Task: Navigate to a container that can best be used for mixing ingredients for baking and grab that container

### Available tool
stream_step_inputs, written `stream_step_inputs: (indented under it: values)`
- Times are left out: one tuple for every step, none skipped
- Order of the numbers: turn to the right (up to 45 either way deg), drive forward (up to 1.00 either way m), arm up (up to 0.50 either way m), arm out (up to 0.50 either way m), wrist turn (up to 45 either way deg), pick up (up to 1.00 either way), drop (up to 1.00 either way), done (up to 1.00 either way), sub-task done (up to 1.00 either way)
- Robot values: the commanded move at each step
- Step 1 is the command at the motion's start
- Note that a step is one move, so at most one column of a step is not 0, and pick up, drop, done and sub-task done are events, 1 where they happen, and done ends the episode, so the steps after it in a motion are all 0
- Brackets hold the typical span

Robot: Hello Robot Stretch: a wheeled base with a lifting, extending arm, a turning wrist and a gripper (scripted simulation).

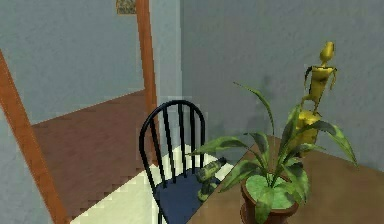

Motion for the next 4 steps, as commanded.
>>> stream_step_inputs:
  values:
    - [0.0,0.00,-0.24,0.00,0.0,0.00,0.00,0.00,0.00]
    - [0.0,0.00,0.00,0.00,0.0,1.00,0.00,0.00,0.00]
    - [0.0,0.00,0.10,0.00,0.0,0.00,0.00,0.00,0.00]
    - [0.0,0.00,0.00,0.00,0.0,0.00,0.00,1.00,0.00]
